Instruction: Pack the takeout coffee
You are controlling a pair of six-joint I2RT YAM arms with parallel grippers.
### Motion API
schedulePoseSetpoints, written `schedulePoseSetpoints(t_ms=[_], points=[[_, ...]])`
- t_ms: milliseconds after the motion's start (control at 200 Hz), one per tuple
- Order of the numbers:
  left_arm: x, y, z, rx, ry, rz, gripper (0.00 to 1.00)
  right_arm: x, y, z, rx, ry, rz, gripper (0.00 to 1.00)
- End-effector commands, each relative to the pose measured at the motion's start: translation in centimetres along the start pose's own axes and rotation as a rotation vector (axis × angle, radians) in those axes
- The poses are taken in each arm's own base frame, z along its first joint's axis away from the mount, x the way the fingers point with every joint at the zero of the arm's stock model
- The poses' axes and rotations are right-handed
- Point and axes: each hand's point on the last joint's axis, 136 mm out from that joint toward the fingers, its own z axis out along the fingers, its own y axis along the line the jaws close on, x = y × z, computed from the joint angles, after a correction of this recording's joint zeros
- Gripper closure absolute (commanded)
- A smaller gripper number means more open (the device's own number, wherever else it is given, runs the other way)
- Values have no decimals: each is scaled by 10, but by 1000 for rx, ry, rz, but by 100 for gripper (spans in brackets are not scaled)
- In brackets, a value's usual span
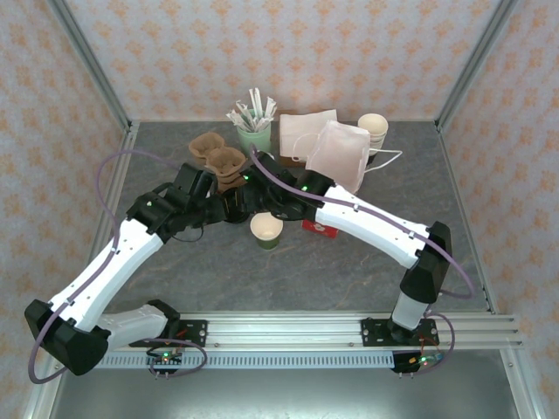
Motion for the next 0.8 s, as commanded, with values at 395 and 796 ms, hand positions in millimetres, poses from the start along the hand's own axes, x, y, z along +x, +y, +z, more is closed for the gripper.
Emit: schedulePoseSetpoints(t_ms=[395, 796], points=[[-12, -17, -26, 84, -65, 100, 58, -6, -3, -12, 37, 10, -19, 97], [-37, -112, -122, 381, -558, 709, 35, 12, -37, -75, -94, 210, 122, 100]])
